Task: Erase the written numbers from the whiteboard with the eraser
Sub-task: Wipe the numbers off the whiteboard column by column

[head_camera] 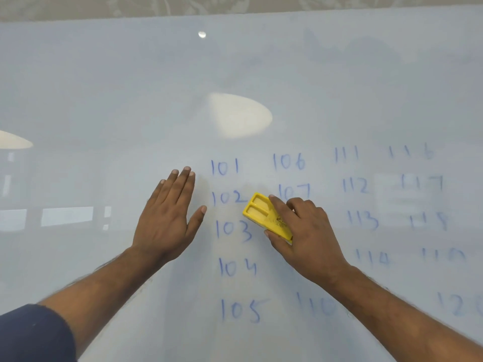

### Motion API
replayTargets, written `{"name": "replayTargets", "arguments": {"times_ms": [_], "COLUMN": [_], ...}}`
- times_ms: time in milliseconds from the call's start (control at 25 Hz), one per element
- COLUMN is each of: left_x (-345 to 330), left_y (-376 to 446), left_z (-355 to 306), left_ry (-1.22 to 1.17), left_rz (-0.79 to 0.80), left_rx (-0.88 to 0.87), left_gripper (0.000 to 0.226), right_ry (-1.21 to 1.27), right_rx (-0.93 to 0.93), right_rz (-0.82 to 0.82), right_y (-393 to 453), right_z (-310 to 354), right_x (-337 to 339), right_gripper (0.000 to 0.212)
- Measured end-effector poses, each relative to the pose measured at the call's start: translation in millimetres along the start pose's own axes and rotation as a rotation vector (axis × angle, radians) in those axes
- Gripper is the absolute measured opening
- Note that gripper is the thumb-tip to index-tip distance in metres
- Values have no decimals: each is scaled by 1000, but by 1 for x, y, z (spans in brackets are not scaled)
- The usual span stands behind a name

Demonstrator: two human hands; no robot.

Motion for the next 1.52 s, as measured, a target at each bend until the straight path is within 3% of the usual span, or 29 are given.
{"name": "replayTargets", "arguments": {"times_ms": [280, 640, 960, 1320, 1520], "left_x": [-43, -61, -61, -63, -63], "left_y": [49, 57, 54, 53, 52], "left_z": [16, 38, 39, 44, 42], "left_ry": [-67, -34, -46, -55, -52], "left_rz": [-41, -133, -139, -157, -187], "left_rx": [-35, -57, -2, -62, -68], "left_gripper": [70, 67, 64, 60, 60], "right_ry": [-66, -9, -68, -36, -90], "right_rx": [5, 187, 321, 183, 263], "right_rz": [-61, -97, -65, -72, -38], "right_y": [56, 143, 110, 156, 119], "right_z": [-3, 6, -5, 16, 27], "right_x": [-13, -30, -37, -35, -44], "right_gripper": [60, 59, 58, 60, 59]}}
Point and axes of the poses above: each hand's wrist, its own y-axis towards the middle knuckle, its own x-axis out of the back of the hand, z = x × y, the point moved 5 cm from there along y, towards the middle knuckle, and after that the axes turned 6 degrees about -y, right-handed, at the moved point
